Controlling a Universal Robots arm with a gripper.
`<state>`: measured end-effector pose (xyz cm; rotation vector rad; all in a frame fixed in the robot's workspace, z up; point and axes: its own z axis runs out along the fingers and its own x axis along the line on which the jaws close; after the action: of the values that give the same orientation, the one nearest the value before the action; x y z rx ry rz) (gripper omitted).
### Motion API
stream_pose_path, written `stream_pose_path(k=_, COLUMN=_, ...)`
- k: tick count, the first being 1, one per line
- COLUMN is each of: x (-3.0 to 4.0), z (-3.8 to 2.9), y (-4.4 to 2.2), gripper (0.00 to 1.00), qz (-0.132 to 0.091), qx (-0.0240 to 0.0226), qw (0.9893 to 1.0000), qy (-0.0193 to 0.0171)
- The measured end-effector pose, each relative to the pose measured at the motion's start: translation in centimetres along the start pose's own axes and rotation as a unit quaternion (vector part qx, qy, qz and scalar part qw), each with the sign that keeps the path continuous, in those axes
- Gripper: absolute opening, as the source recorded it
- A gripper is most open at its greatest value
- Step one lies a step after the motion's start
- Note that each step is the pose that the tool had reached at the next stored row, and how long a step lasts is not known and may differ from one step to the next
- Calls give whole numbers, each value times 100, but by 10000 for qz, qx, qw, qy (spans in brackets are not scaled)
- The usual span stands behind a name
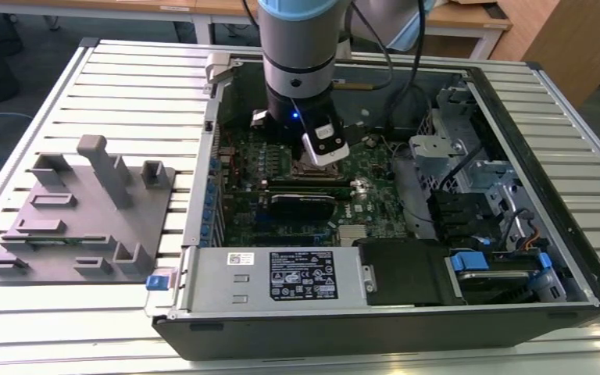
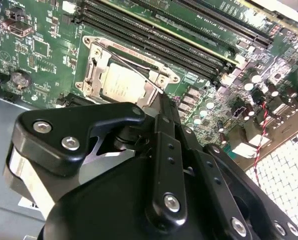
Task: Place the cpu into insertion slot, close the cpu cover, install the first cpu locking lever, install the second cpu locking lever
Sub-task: 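Install the second cpu locking lever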
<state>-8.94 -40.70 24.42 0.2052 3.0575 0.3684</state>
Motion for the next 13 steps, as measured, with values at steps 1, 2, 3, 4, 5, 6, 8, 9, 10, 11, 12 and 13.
stream_pose_path(k=1, x=0, z=0, y=0, gripper=10, qz=0, qx=2, qw=10000, qy=0)
stream_pose_path(k=2, x=0, z=0, y=0, gripper=10, qz=0, qx=4, qw=10000, qy=-1)
stream_pose_path(k=3, x=-3, z=0, y=2, gripper=10, qz=0, qx=8, qw=10000, qy=-1)
stream_pose_path(k=4, x=-12, z=1, y=3, gripper=10, qz=0, qx=11, qw=10000, qy=-2)
stream_pose_path(k=5, x=-25, z=1, y=5, gripper=10, qz=0, qx=15, qw=10000, qy=-2)
stream_pose_path(k=6, x=-43, z=3, y=7, gripper=10, qz=-1, qx=17, qw=10000, qy=-2)
stream_pose_path(k=8, x=-76, z=5, y=11, gripper=10, qz=0, qx=25, qw=10000, qy=-1)
stream_pose_path(k=9, x=-88, z=6, y=12, gripper=10, qz=0, qx=29, qw=10000, qy=0)
stream_pose_path(k=10, x=-96, z=7, y=13, gripper=10, qz=-1, qx=35, qw=10000, qy=0)
stream_pose_path(k=11, x=-101, z=8, y=14, gripper=10, qz=-1, qx=43, qw=10000, qy=-1)
stream_pose_path(k=12, x=-107, z=8, y=13, gripper=10, qz=-2, qx=50, qw=10000, qy=-1)
stream_pose_path(k=13, x=-112, z=8, y=13, gripper=10, qz=-2, qx=60, qw=10000, qy=-1)
